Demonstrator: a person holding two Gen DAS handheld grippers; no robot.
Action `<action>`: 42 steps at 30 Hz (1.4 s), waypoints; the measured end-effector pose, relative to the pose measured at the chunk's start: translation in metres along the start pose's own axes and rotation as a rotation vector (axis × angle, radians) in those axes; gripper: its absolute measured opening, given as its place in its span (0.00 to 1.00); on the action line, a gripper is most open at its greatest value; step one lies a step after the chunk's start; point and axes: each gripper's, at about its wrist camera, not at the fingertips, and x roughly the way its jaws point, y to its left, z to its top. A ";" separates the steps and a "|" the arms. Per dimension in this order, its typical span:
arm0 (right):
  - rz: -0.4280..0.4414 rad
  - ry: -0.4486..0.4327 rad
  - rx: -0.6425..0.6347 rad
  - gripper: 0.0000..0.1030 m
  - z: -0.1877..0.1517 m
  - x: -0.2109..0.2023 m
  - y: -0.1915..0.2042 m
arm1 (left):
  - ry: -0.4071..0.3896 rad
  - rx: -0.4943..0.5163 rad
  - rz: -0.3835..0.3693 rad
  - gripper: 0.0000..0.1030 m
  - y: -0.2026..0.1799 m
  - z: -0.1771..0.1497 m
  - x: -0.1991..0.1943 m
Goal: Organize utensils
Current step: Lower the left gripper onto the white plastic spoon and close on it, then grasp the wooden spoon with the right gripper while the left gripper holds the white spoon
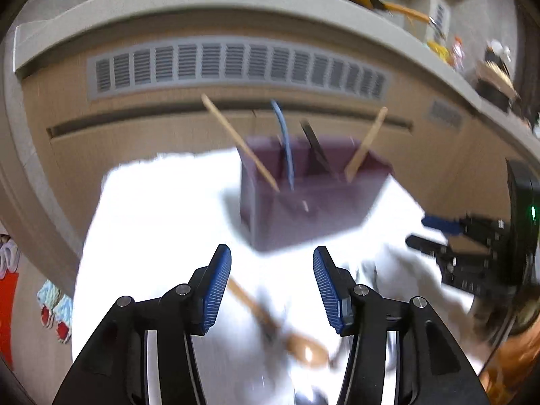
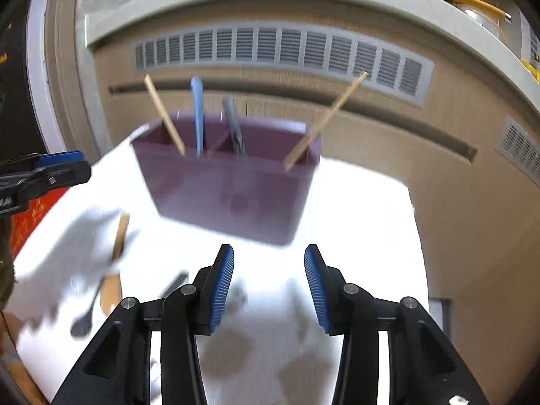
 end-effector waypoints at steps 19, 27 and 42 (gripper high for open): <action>0.064 0.107 0.061 0.68 -0.078 -0.024 0.014 | 0.181 -0.098 0.040 0.56 0.016 -0.083 0.004; 0.084 0.128 0.057 0.68 -0.085 -0.019 0.019 | 0.182 -0.091 0.087 0.55 0.012 -0.087 0.018; 0.094 0.112 0.026 0.70 -0.066 -0.017 0.033 | 0.026 -0.088 0.088 0.36 0.011 -0.070 -0.031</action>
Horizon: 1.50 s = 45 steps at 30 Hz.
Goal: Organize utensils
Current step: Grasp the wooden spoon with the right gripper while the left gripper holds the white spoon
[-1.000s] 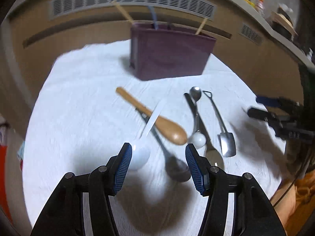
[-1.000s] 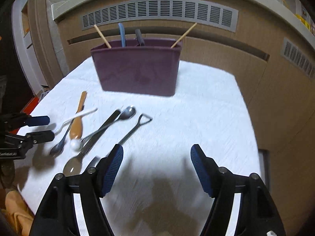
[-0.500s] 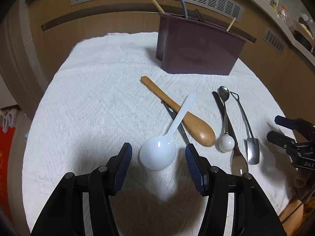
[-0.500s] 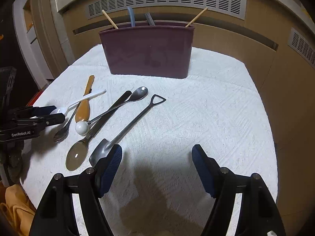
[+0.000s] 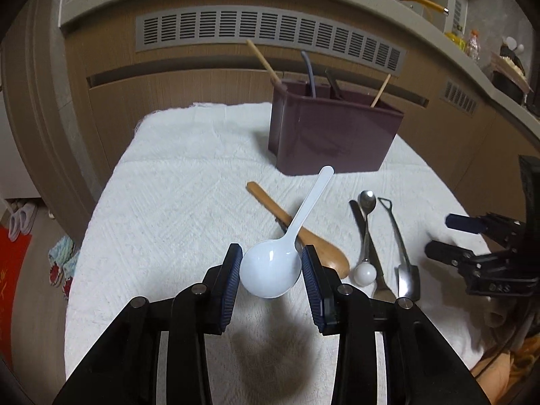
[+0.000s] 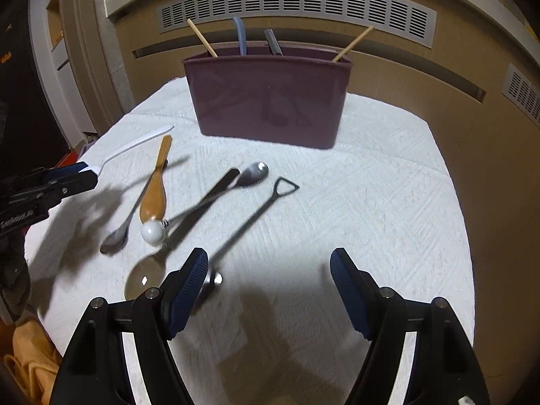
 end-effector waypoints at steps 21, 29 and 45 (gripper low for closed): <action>0.062 0.125 -0.162 0.40 0.034 0.053 0.067 | 0.021 -0.114 -0.046 0.36 0.032 -0.024 0.018; 0.041 0.092 -0.240 0.41 0.035 0.040 0.076 | 0.001 -0.168 -0.056 0.36 0.040 -0.026 0.017; 0.157 0.133 -0.266 0.27 0.033 0.059 0.102 | -0.001 -0.158 -0.033 0.36 0.037 -0.026 0.016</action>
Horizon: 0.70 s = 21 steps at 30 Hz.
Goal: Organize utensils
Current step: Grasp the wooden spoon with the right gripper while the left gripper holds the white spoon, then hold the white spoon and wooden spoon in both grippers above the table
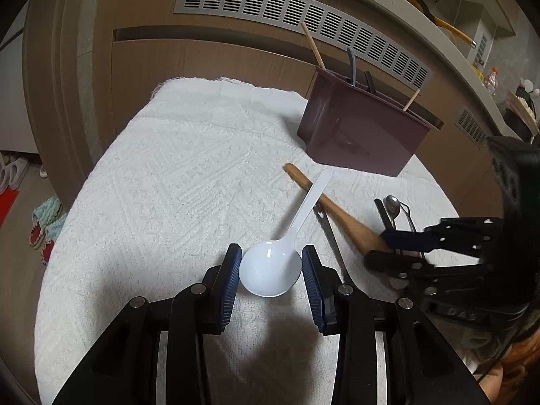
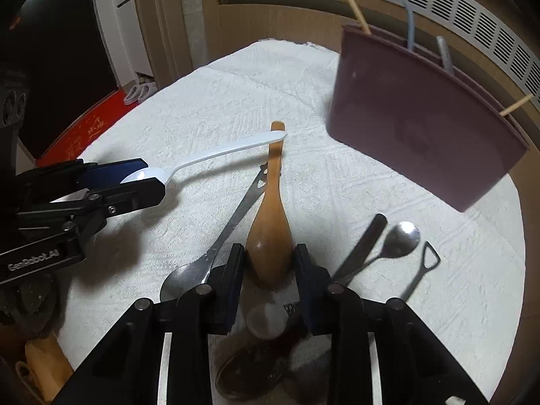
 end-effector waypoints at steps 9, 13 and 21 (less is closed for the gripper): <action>-0.060 -0.122 0.071 0.27 -0.025 -0.073 -0.030 | -0.019 0.095 0.001 0.36 -0.031 0.005 -0.018; -0.101 -0.189 0.124 0.27 -0.039 -0.109 -0.047 | -0.034 0.141 -0.009 0.36 -0.049 0.009 -0.025; -0.143 -0.299 0.155 0.27 -0.033 -0.153 -0.066 | -0.033 0.199 -0.030 0.36 -0.072 0.011 -0.029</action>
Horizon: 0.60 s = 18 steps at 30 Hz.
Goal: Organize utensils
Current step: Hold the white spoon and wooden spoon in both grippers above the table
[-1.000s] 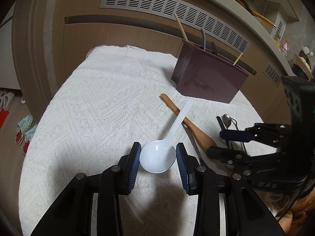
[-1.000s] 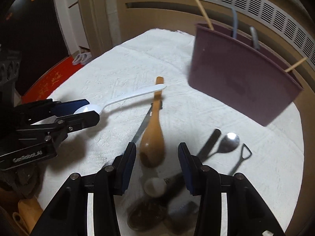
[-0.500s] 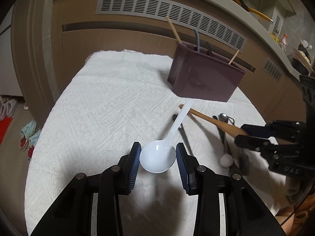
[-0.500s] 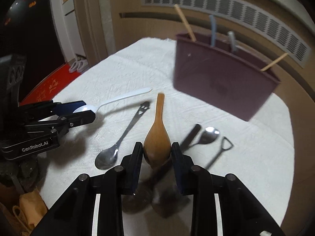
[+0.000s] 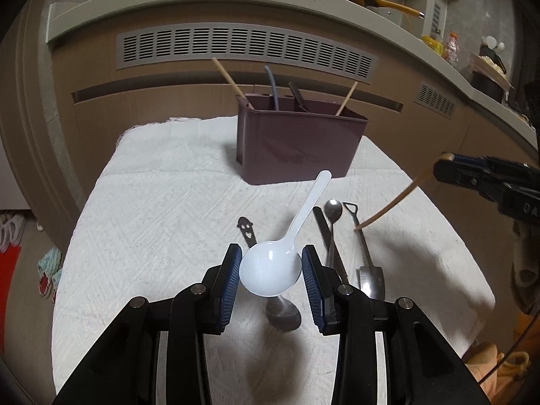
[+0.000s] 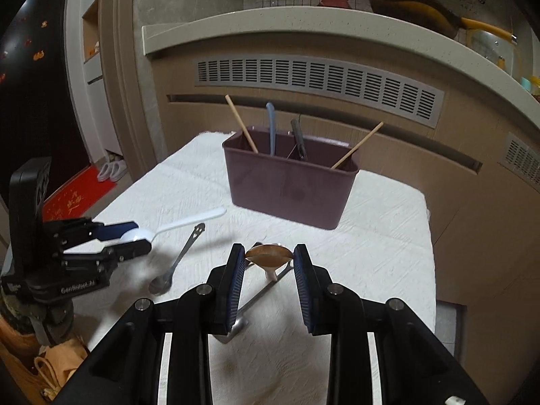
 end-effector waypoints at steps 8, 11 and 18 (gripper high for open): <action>-0.014 -0.042 0.016 0.27 0.010 0.021 -0.004 | 0.024 -0.007 0.010 0.36 0.005 -0.002 0.006; -0.039 -0.052 0.023 0.27 0.011 0.025 -0.008 | 0.035 -0.013 0.013 0.36 0.007 -0.003 0.010; -0.055 -0.054 0.019 0.27 0.010 0.022 -0.011 | 0.043 0.012 0.027 0.36 0.003 -0.002 0.010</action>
